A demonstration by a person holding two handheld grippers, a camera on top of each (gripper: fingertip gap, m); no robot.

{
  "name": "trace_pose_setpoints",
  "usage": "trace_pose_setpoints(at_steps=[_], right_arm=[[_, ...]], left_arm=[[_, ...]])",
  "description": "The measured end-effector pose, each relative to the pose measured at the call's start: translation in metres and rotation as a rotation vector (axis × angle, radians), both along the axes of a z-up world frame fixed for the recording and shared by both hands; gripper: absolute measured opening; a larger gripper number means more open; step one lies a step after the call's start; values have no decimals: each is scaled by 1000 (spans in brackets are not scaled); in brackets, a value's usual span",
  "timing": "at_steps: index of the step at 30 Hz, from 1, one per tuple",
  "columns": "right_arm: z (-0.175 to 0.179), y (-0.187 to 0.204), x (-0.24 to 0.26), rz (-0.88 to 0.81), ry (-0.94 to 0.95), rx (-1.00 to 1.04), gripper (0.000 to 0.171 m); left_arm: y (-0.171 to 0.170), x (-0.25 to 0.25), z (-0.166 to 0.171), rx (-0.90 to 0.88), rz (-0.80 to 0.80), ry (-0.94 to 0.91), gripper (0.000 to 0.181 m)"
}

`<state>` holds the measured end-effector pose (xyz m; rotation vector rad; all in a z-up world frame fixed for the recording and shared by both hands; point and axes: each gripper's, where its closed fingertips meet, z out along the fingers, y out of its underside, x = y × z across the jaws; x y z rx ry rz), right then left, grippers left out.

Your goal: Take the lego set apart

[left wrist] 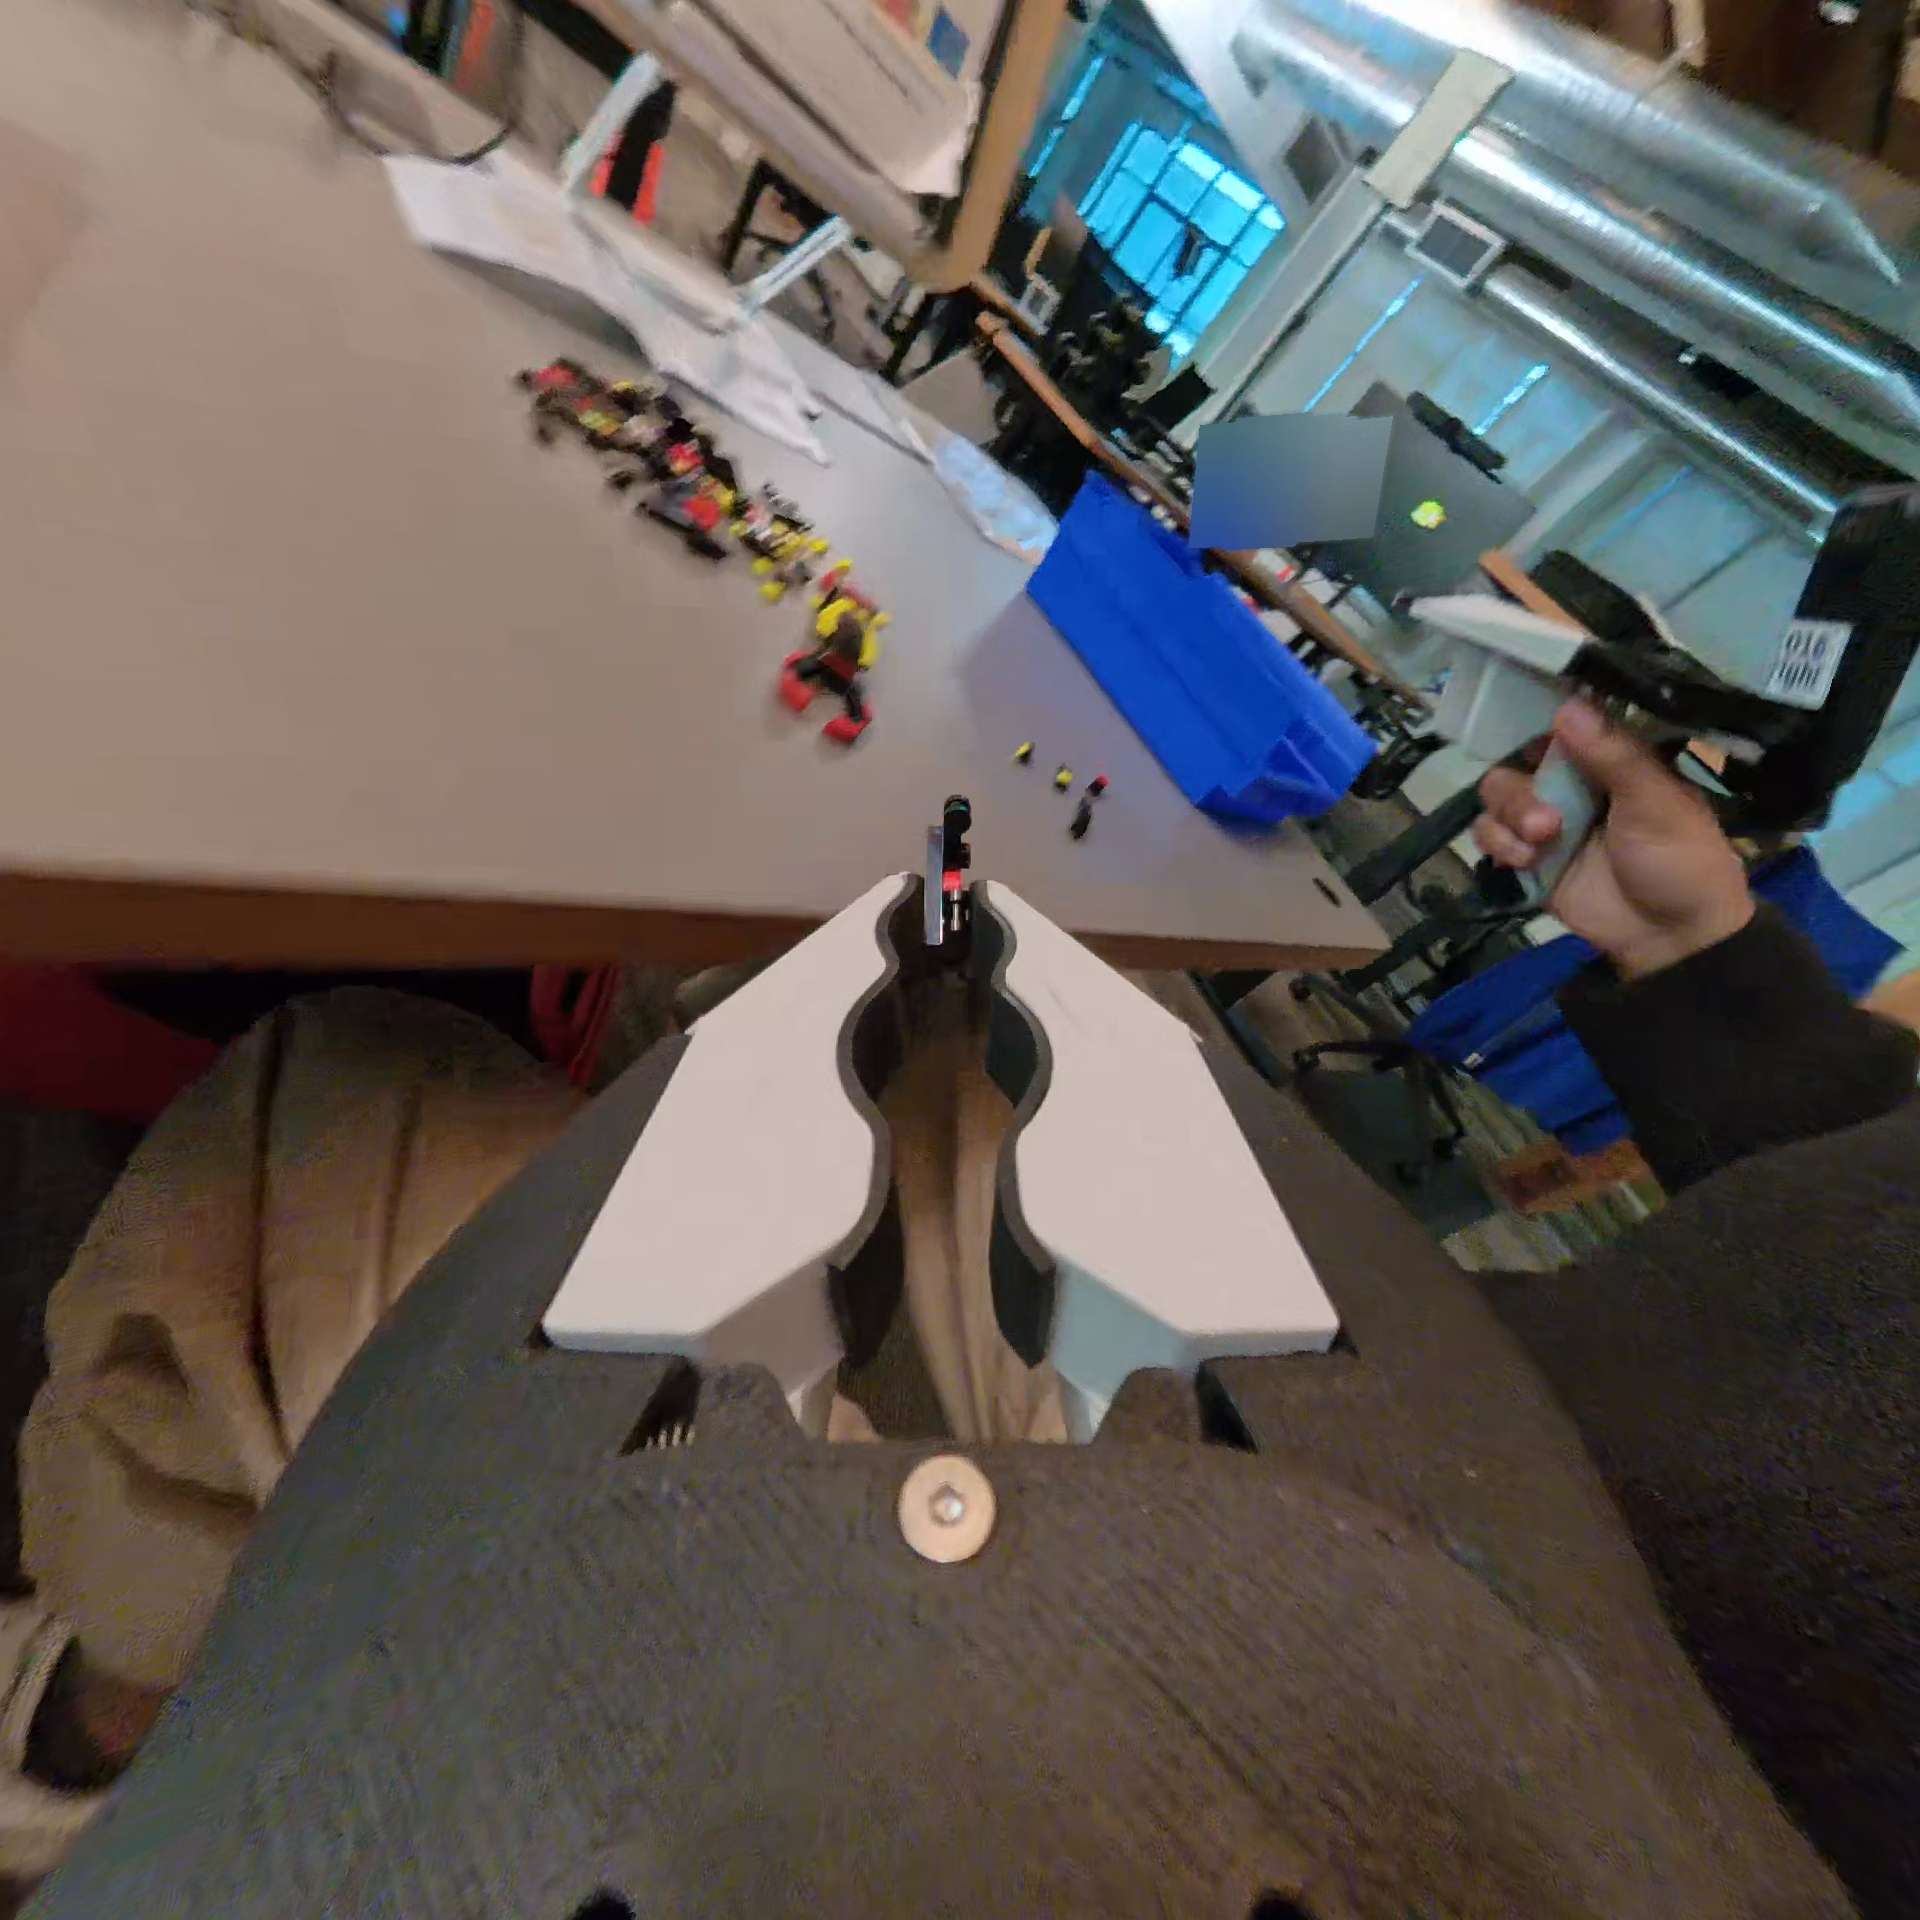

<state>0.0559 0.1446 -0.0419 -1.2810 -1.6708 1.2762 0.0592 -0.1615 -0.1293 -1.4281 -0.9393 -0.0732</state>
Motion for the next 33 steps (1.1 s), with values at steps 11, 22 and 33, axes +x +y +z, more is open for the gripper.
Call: trace_pose_setpoints(at_steps=[11, 22, 33], right_arm=[[-51, 16, 41, -9, -40, -364, 33], [-39, 34, 33, -147, 65, -387, 36], [-39, 36, 2, -117, 123, -377, 39]], left_arm=[[149, -65, 60, 104, -160, 134, 5], [201, -70, 46, 97, -308, 180, 5], [197, -84, 39, 122, -306, 138, 5]])
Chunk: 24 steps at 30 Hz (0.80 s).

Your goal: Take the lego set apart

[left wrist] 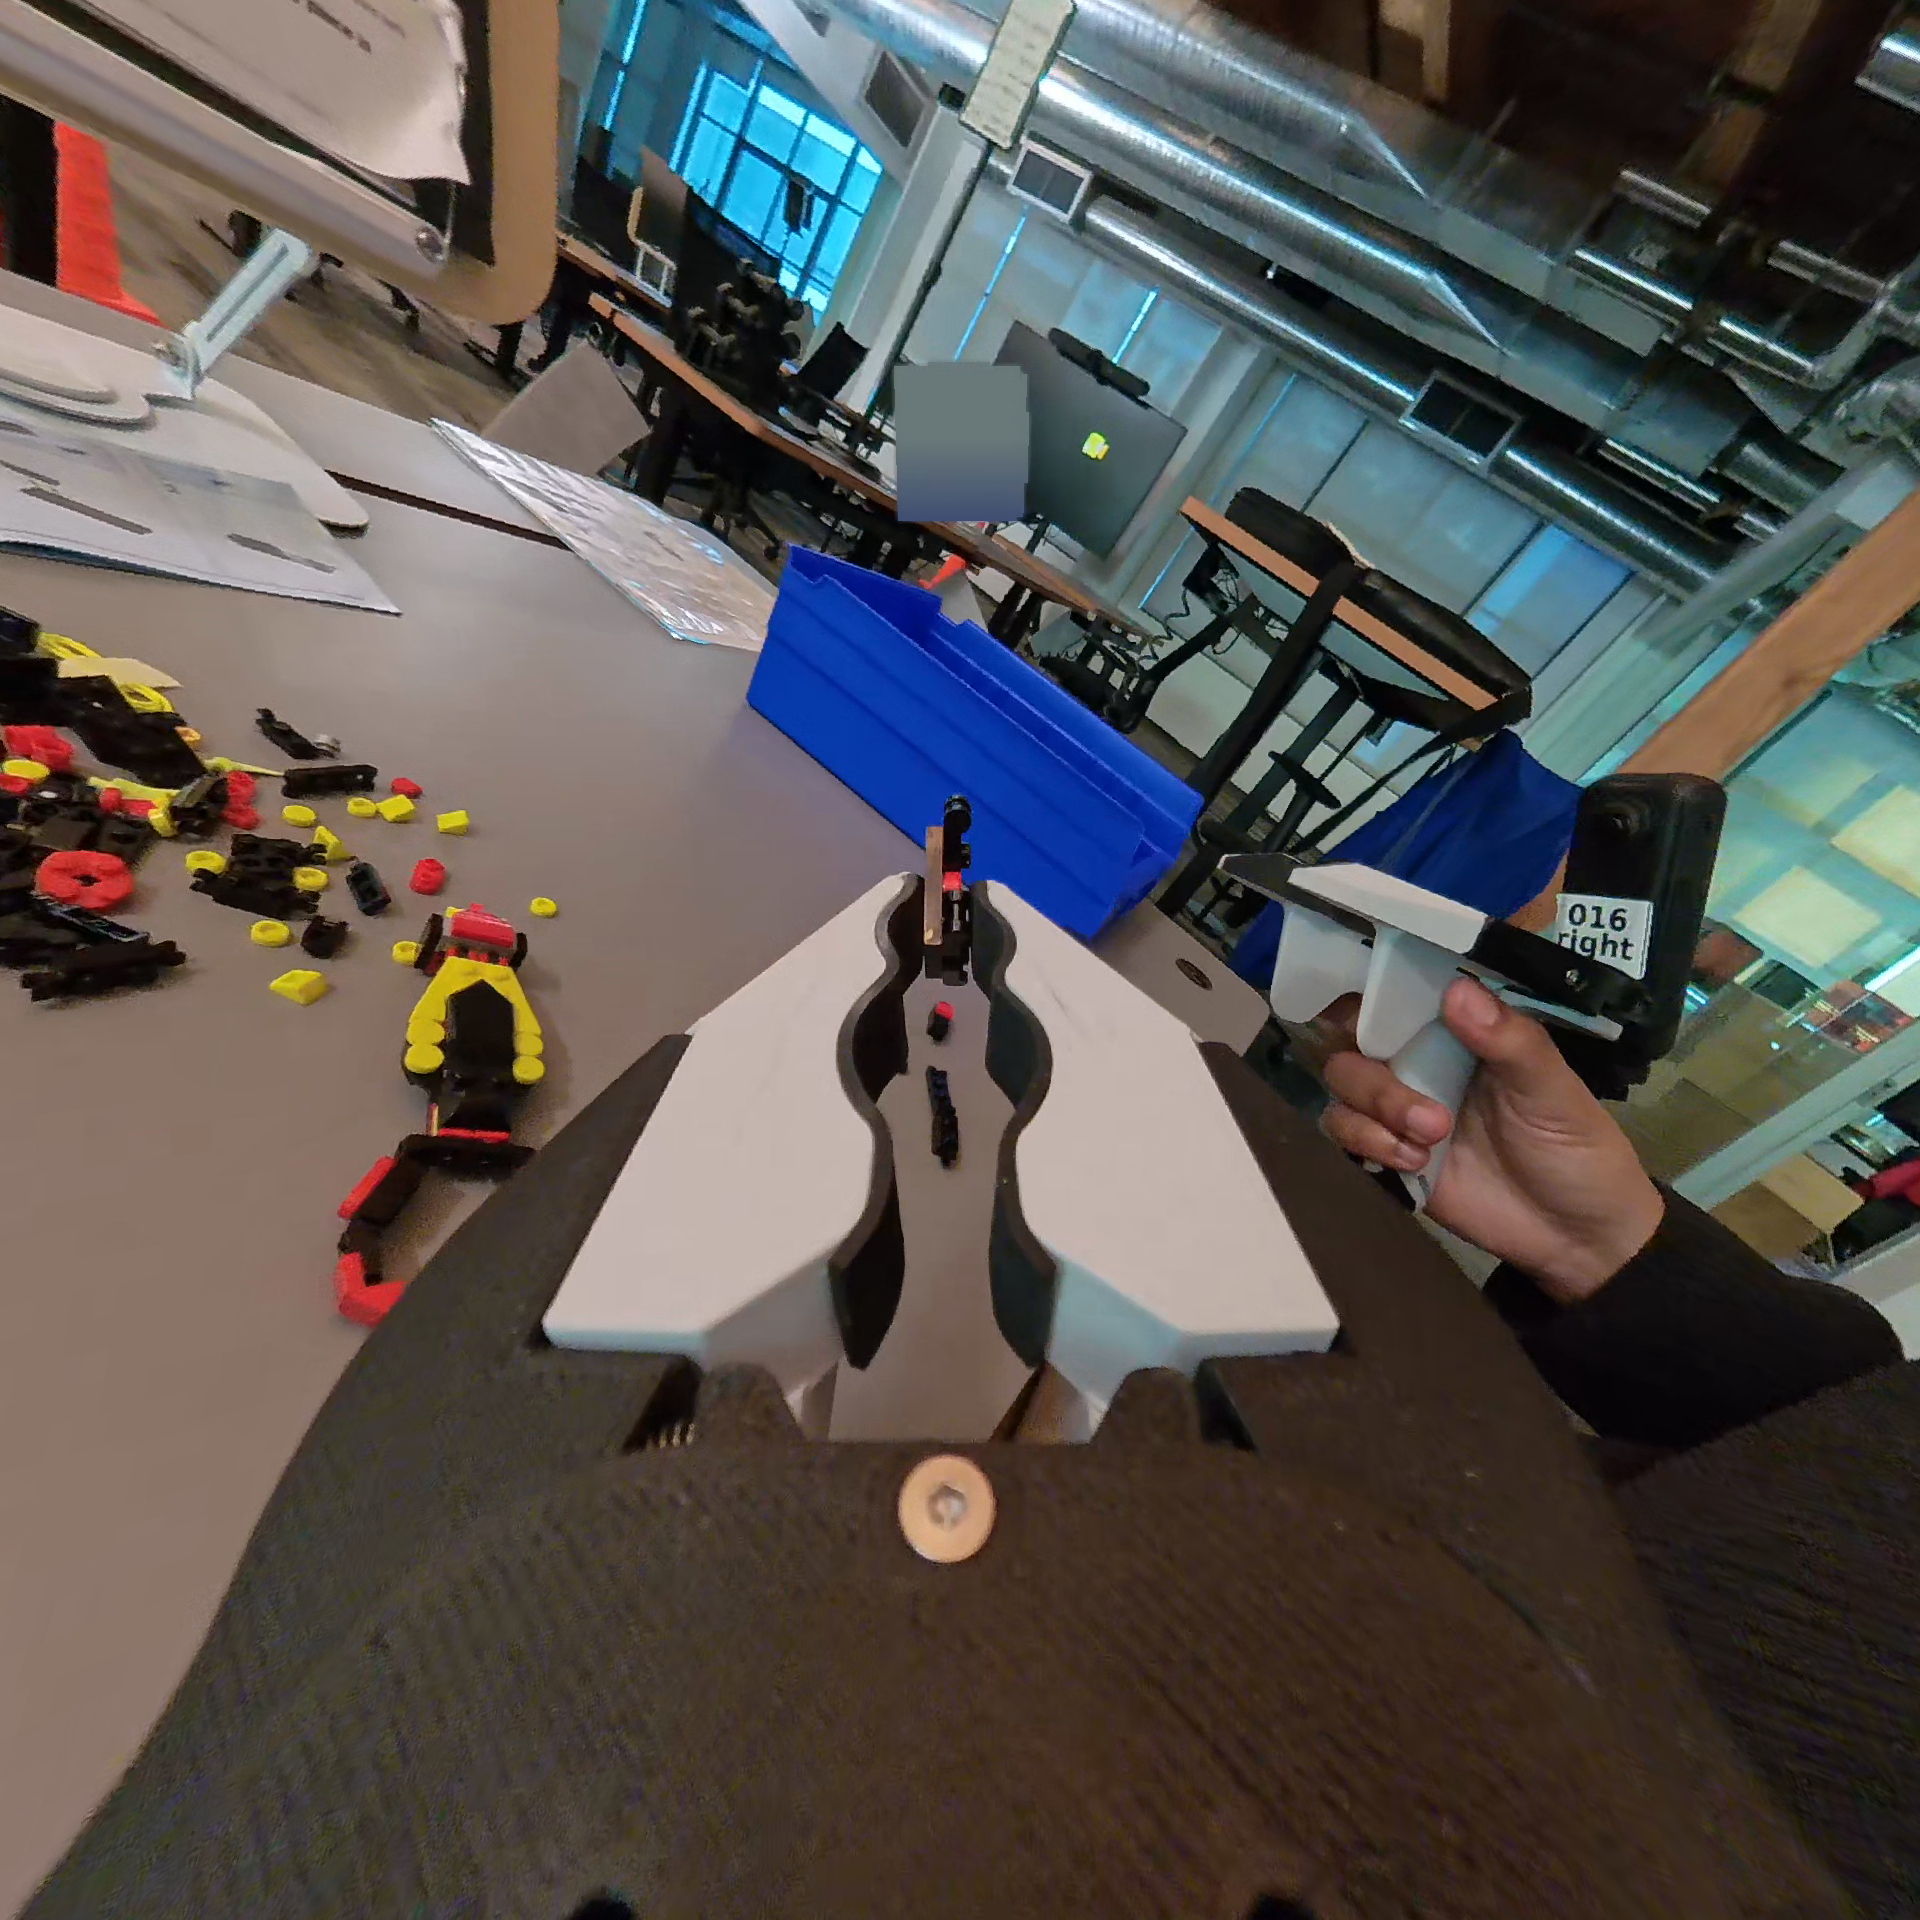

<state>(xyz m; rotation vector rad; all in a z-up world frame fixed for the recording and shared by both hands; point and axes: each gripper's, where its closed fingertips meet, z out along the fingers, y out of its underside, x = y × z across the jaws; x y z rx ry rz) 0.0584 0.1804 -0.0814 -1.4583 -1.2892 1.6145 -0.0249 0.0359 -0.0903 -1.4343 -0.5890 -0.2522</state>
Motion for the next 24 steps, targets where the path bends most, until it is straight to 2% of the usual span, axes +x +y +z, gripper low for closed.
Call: trace_pose_setpoints(at_steps=[10, 16, 20, 22, 24], right_arm=[[-19, 9, -28, 38, -37, 42, 38], [-14, 2, -51, 97, -5, -66, 36], [-3, -20, -59, 153, -7, -3, 41], [-2, -21, -64, 139, 6, 34, 38], [-3, -17, -72, 128, 5, 11, 35]], left_arm=[[4, -23, -15, -13, 53, -31, 5], [32, -27, -12, -10, 39, -84, 4], [44, -41, -7, -54, 123, 13, 5], [48, -54, -8, -74, 214, 92, 4], [62, -58, -7, -113, 220, 174, 4]])
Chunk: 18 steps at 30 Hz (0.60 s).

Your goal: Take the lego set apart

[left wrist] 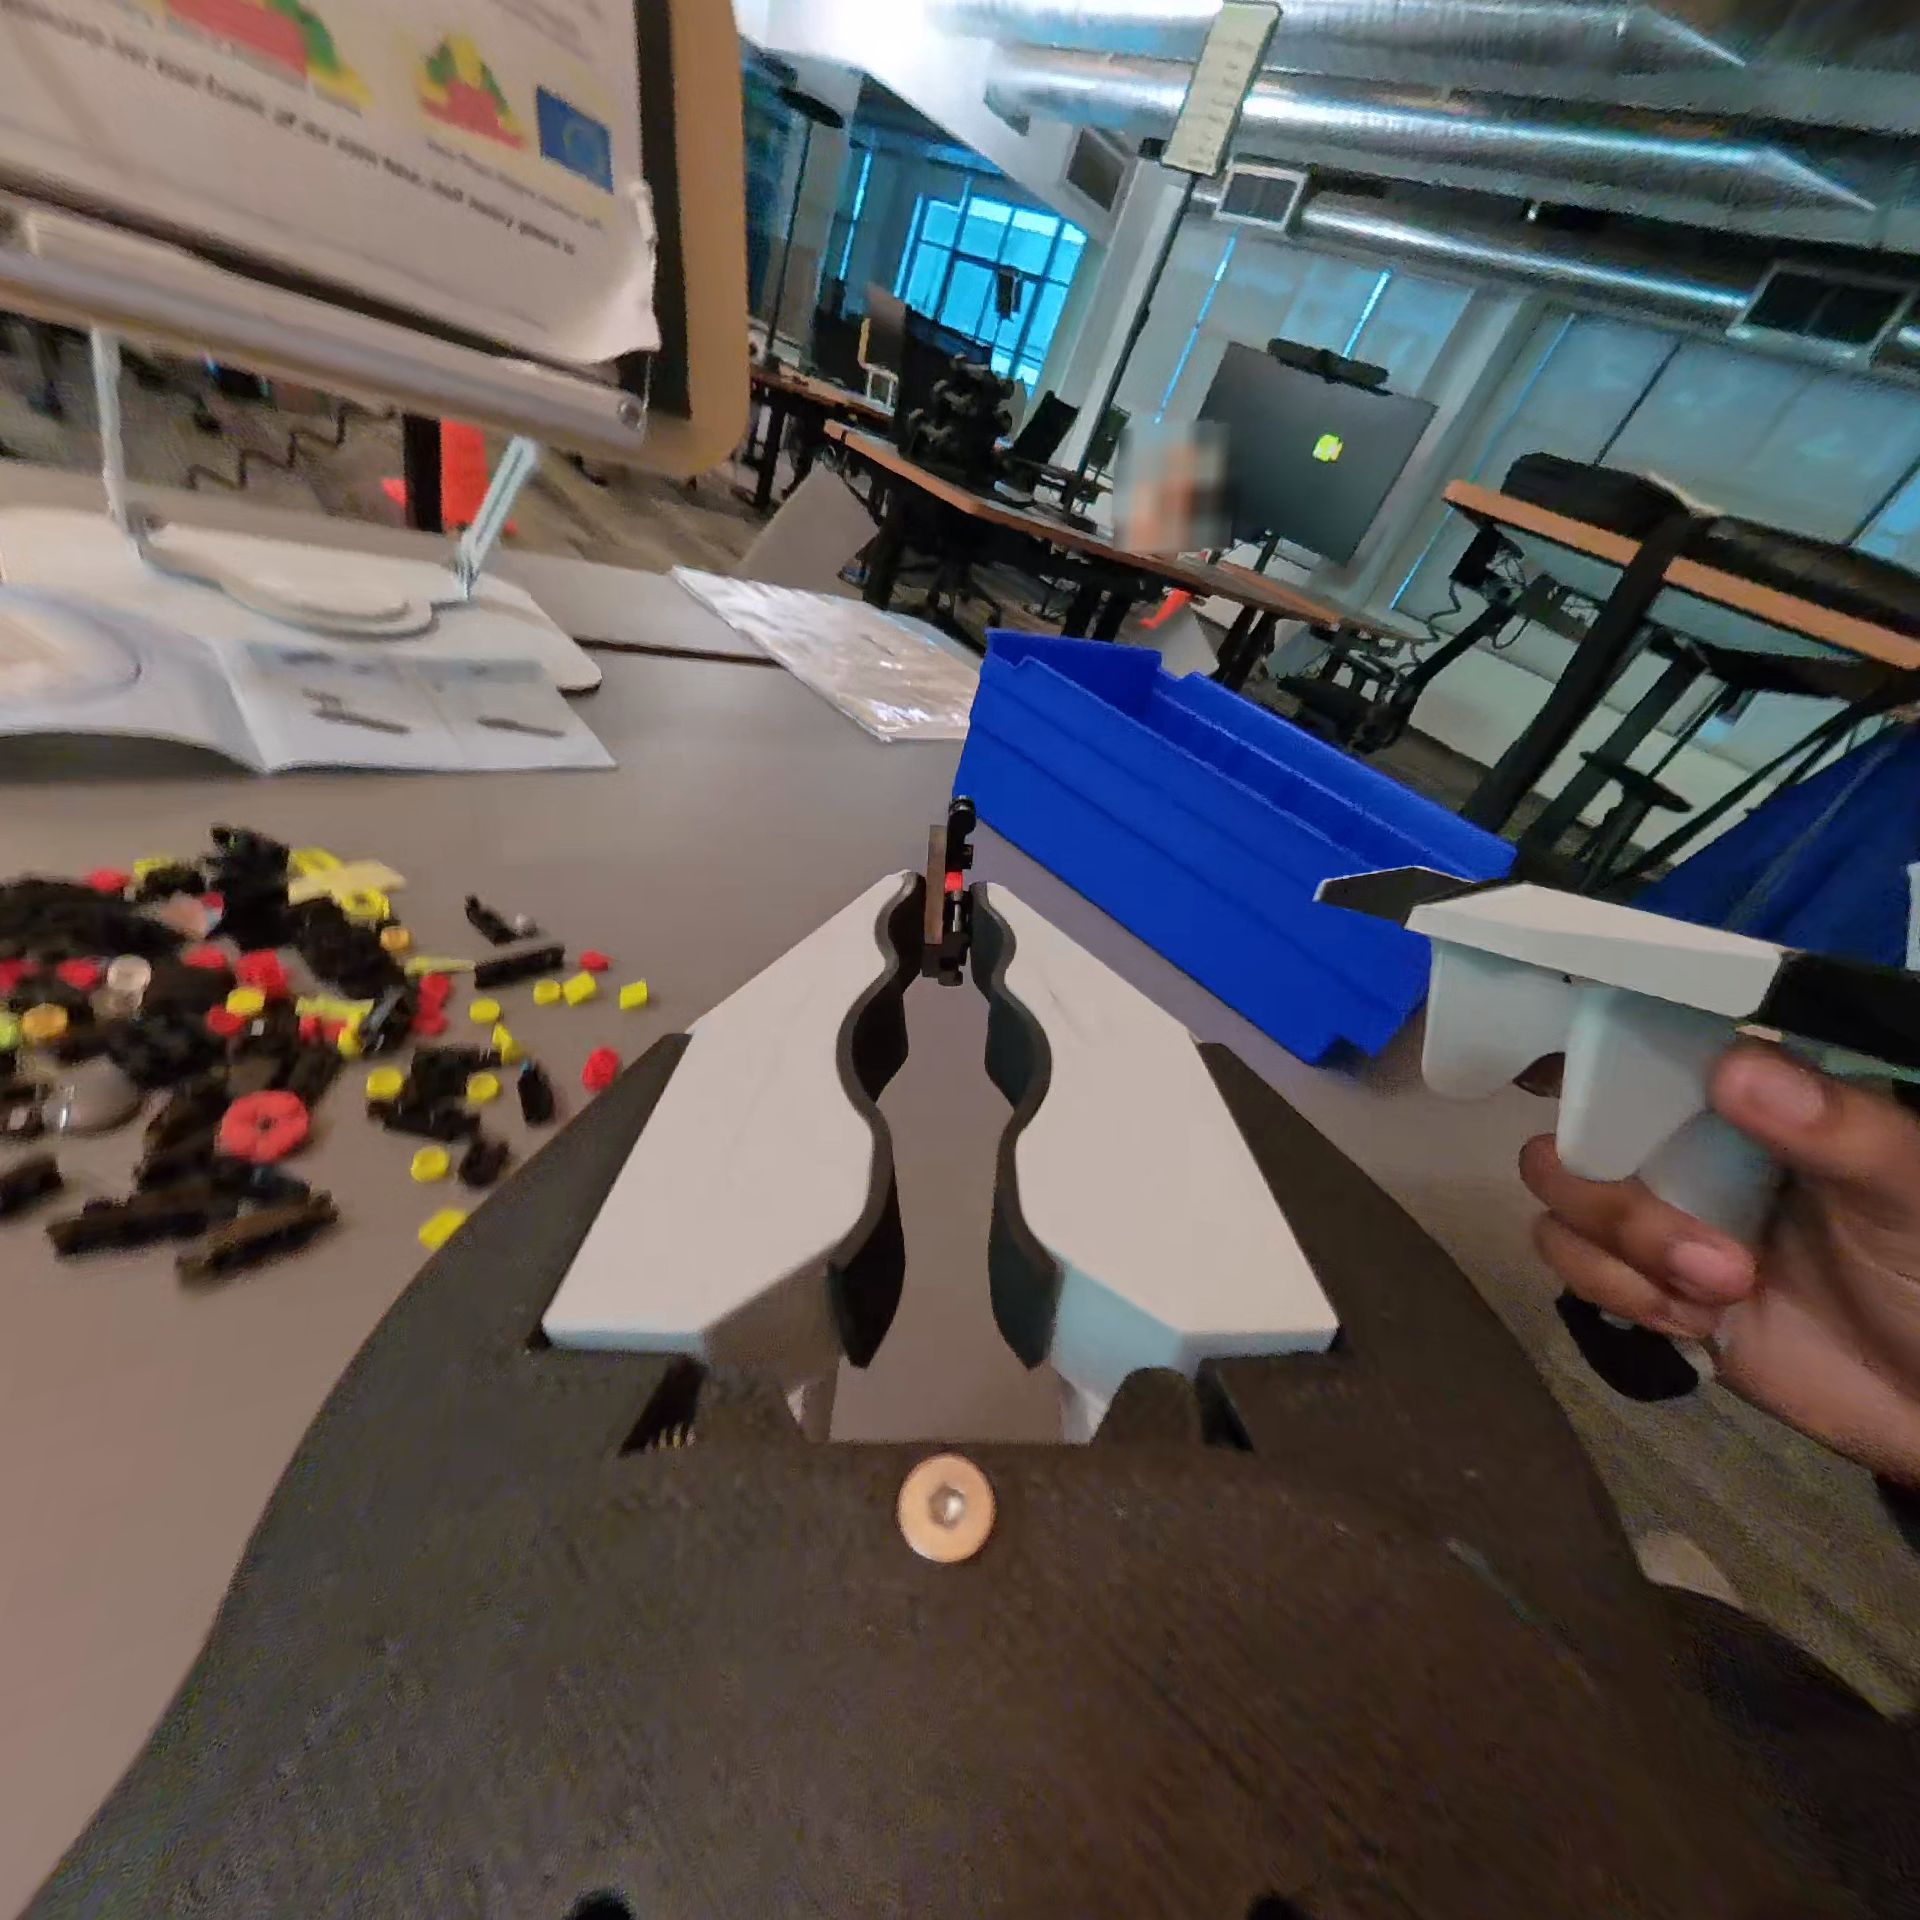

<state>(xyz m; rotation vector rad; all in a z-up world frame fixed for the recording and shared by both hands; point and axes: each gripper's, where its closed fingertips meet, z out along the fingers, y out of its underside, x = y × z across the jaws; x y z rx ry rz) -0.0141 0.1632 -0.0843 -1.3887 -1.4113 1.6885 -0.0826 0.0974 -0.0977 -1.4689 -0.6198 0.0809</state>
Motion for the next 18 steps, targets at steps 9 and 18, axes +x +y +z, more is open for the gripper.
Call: trace_pose_setpoints(at_steps=[9, 18], right_arm=[[-6, 38, -10, -49, -64, -27, 44], [-20, 28, 6, -86, -48, -5, 42]], left_arm=[[29, 2, 12, 10, -136, 15, 4], [17, -14, -2, 8, -145, -141, 5]])
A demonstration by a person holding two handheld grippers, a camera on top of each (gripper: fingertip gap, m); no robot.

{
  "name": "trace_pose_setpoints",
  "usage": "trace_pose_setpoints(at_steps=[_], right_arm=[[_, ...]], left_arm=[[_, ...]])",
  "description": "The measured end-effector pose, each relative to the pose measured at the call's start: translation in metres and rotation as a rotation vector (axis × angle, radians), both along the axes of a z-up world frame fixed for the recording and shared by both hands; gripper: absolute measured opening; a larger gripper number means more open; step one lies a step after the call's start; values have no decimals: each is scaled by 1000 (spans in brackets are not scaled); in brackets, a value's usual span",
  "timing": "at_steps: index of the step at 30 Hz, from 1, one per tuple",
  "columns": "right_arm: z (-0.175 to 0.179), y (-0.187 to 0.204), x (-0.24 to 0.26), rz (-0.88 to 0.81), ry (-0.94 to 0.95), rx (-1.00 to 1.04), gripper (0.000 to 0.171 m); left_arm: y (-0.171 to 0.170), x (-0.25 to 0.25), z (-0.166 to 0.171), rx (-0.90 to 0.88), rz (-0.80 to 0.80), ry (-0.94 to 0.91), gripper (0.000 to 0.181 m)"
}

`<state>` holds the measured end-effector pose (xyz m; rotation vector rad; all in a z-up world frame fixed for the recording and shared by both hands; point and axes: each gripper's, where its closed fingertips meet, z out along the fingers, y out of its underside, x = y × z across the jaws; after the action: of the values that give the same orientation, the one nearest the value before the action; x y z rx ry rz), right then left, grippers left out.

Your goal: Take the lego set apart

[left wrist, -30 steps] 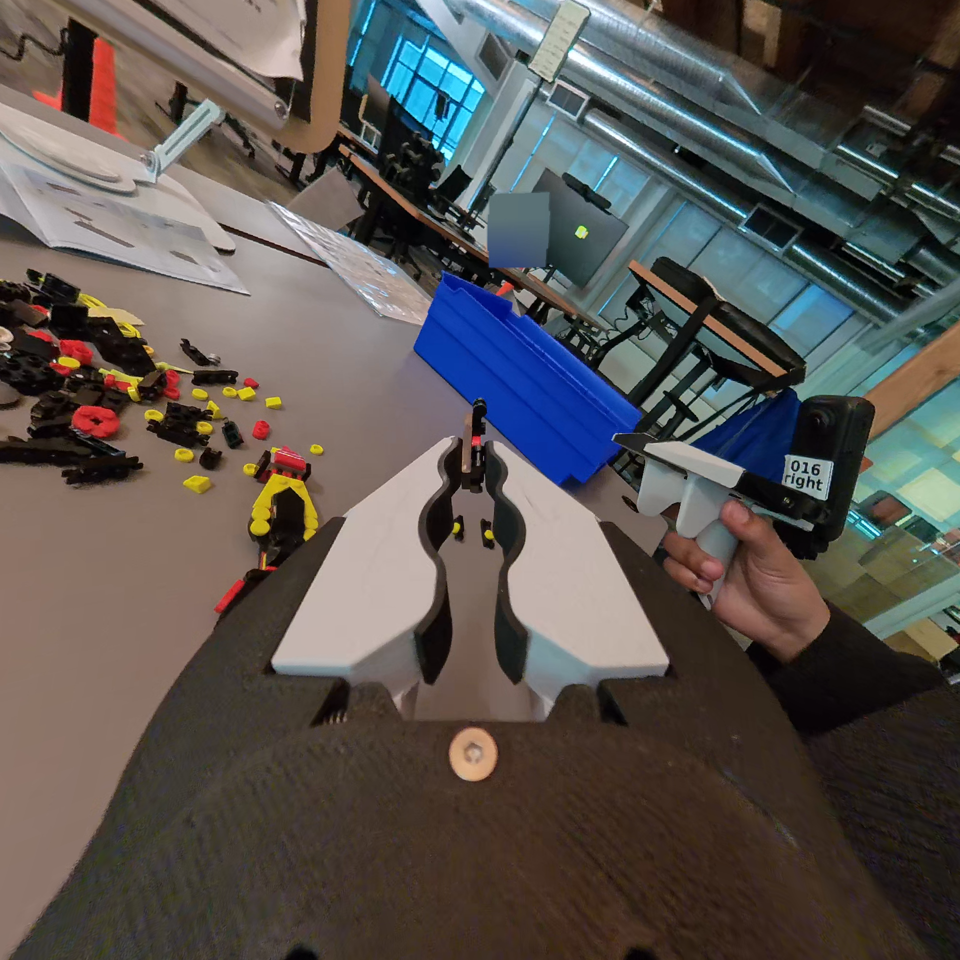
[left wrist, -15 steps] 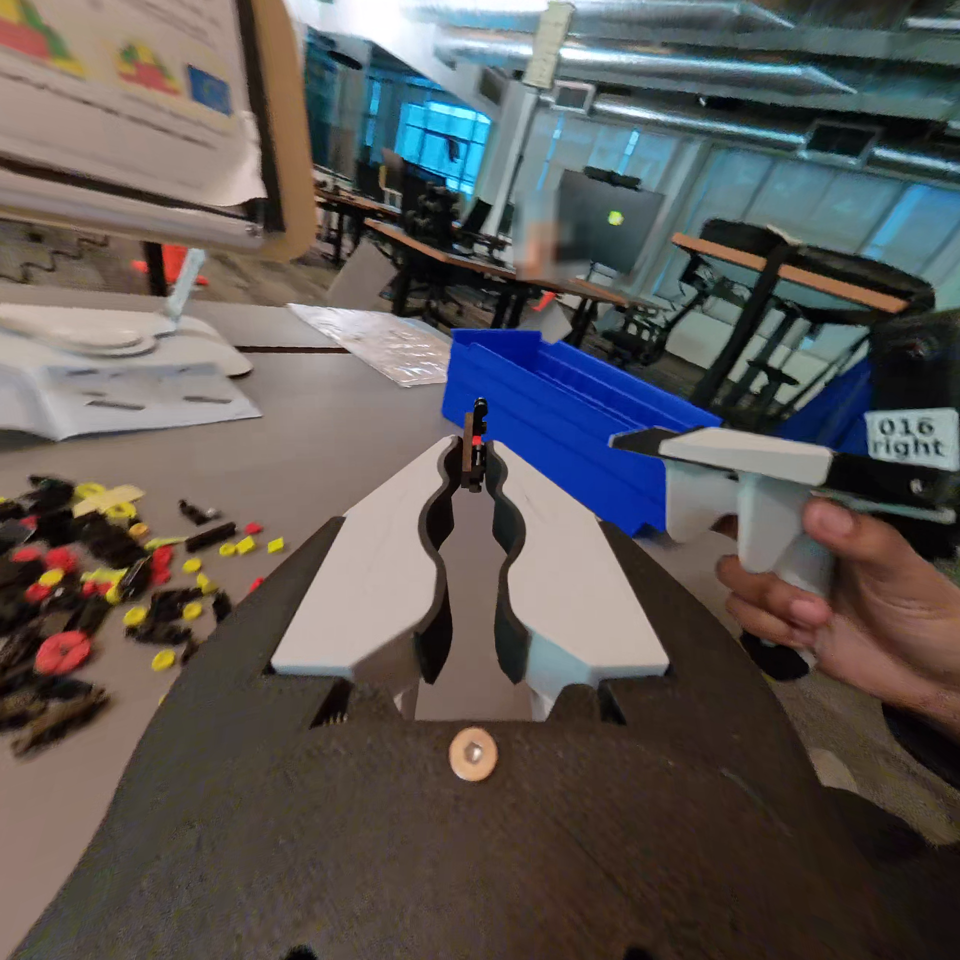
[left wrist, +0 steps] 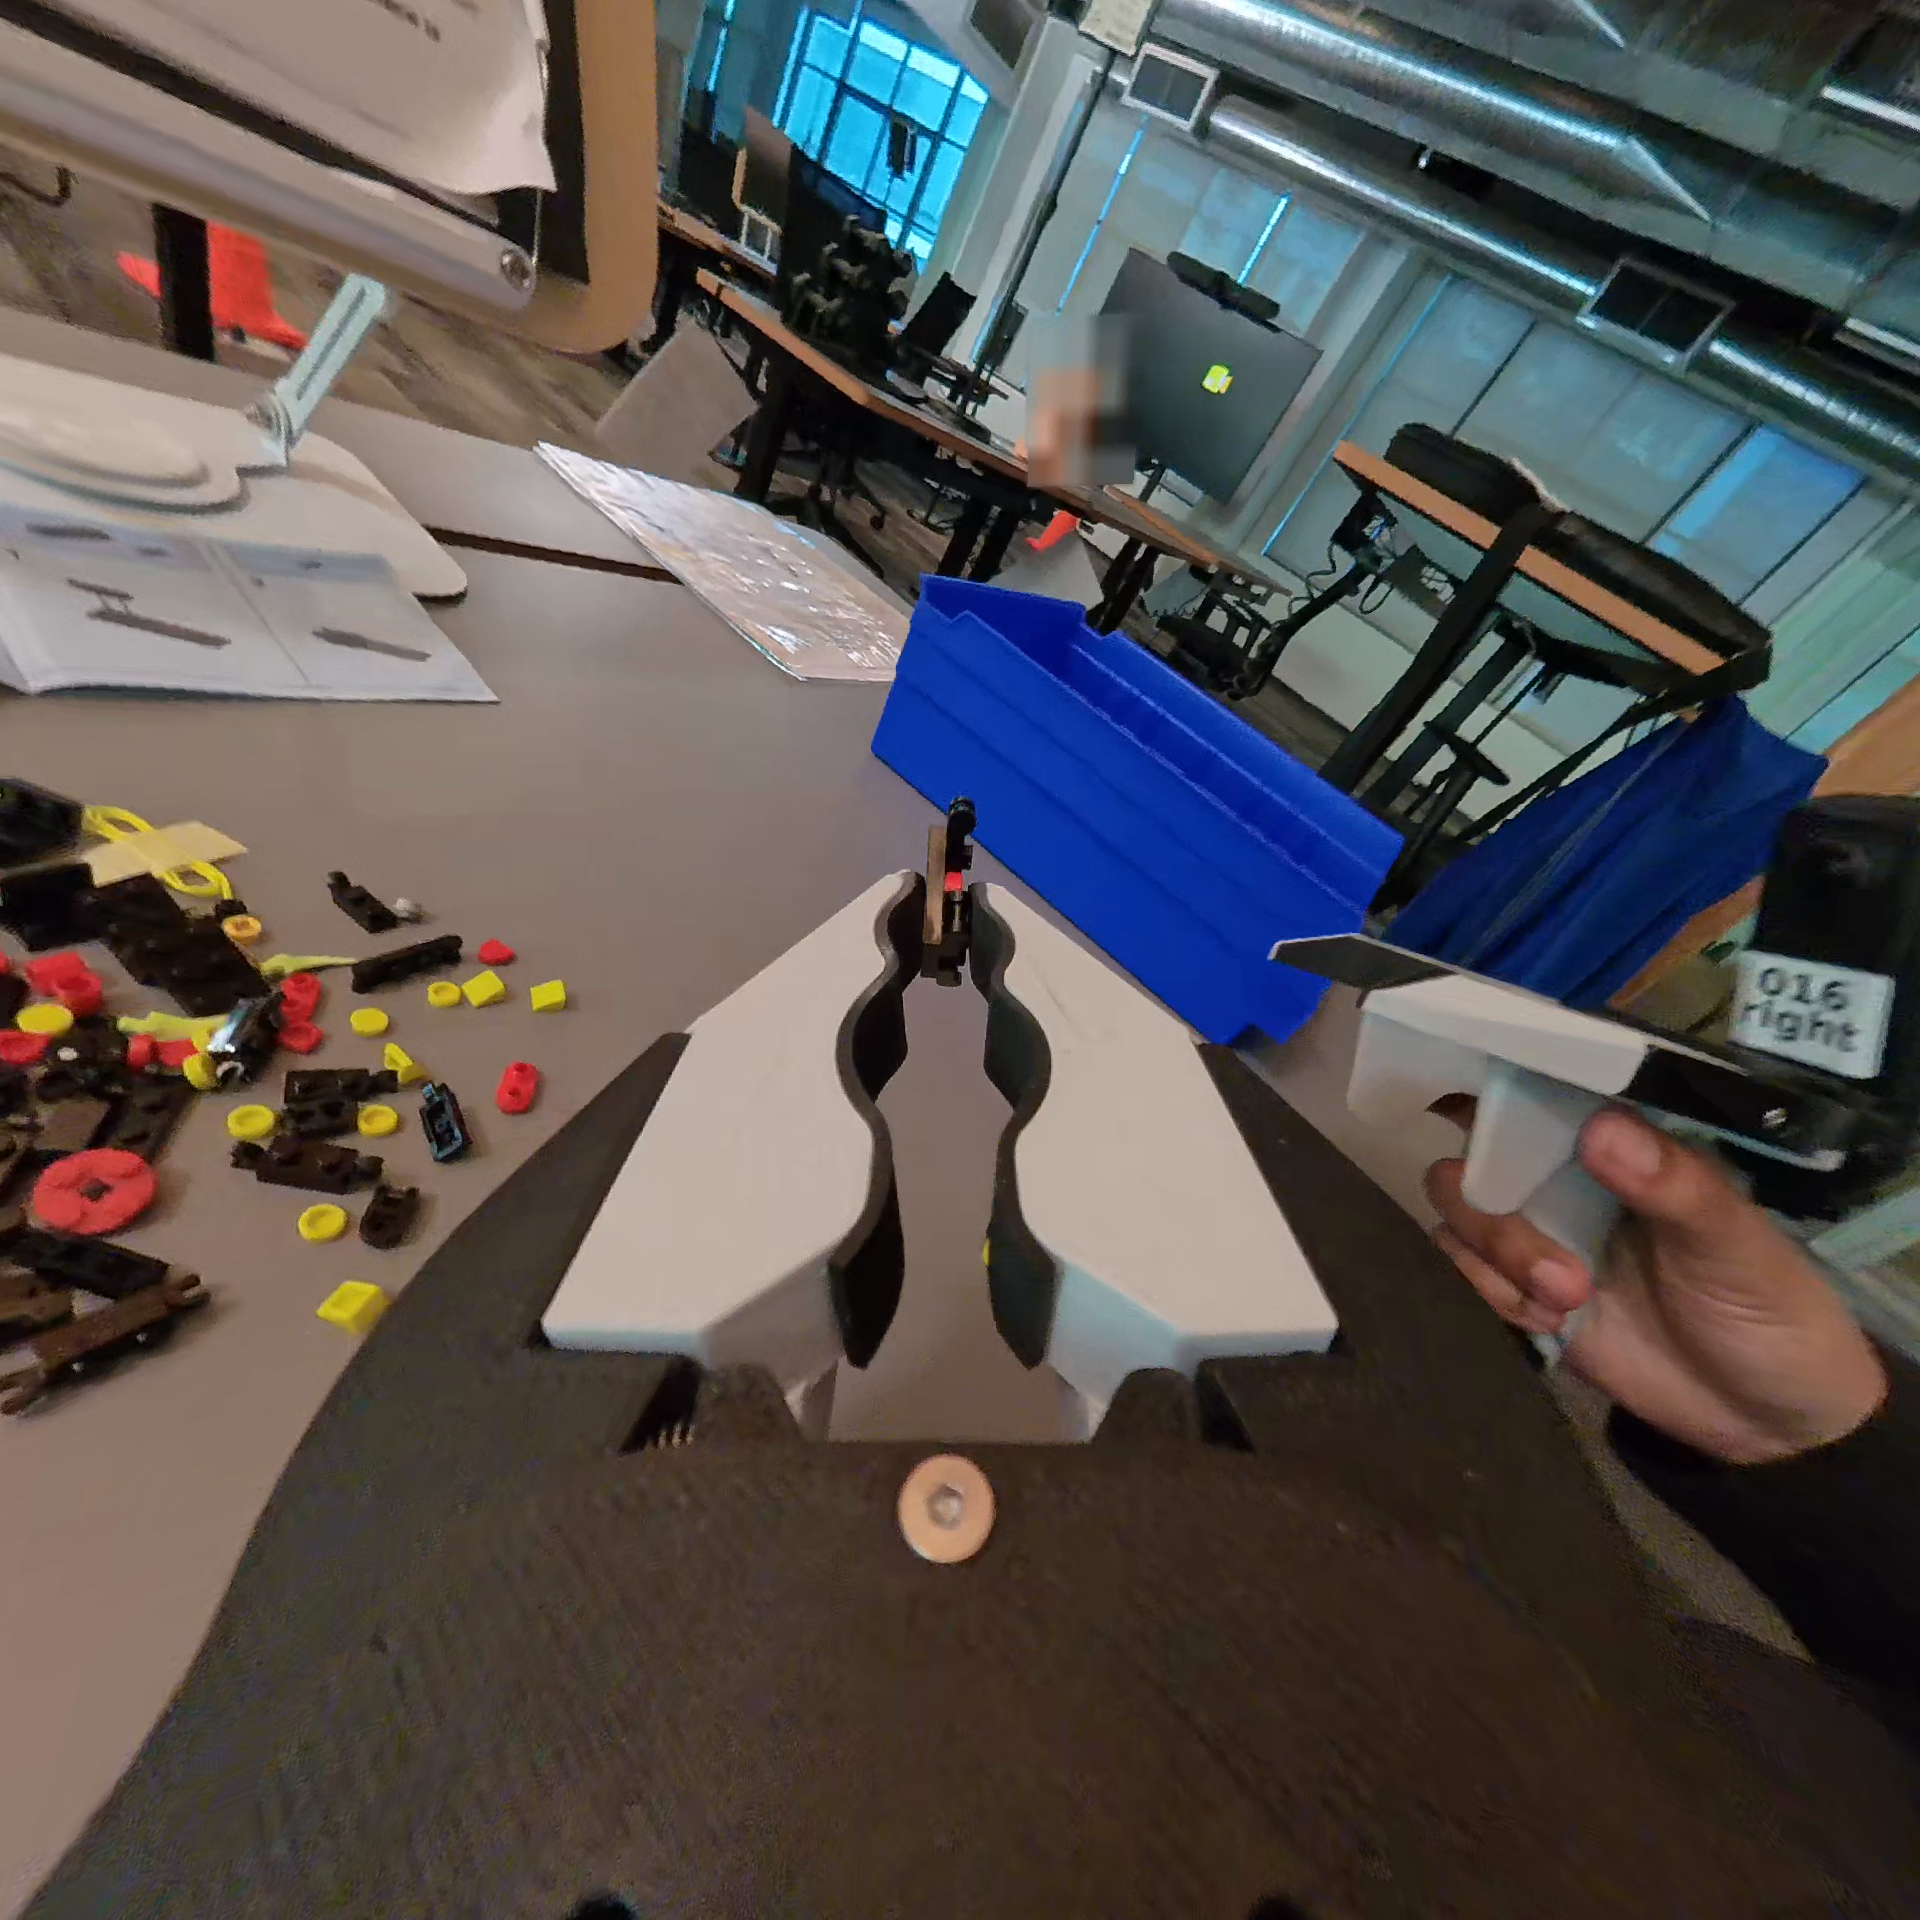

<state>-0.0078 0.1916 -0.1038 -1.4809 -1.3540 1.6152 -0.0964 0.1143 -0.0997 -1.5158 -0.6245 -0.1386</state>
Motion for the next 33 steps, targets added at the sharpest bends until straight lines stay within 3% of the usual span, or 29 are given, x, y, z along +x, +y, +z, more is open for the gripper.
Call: trace_pose_setpoints(at_steps=[8, 12, 15, 19, 26, 33], right_arm=[[16, -9, -22, 172, 54, -201, 36], [13, -25, -31, 212, 16, -173, 40], [13, -30, -27, 169, -71, -112, 50], [7, -28, -14, 113, -46, -2, 51], [7, -15, -13, 180, -39, -144, 48], [16, 17, -12, 23, 30, 165, 46]], left_arm=[[-34, -4, -15, -66, 89, -27, 5], [-46, -2, -15, -38, 99, -47, 5], [-48, -1, -15, -55, 88, -27, 4], [-47, 2, -12, -30, 52, -54, 5], [-34, 16, -16, -53, -76, -36, 4], [-12, 25, -5, -45, -150, 128, 4]])
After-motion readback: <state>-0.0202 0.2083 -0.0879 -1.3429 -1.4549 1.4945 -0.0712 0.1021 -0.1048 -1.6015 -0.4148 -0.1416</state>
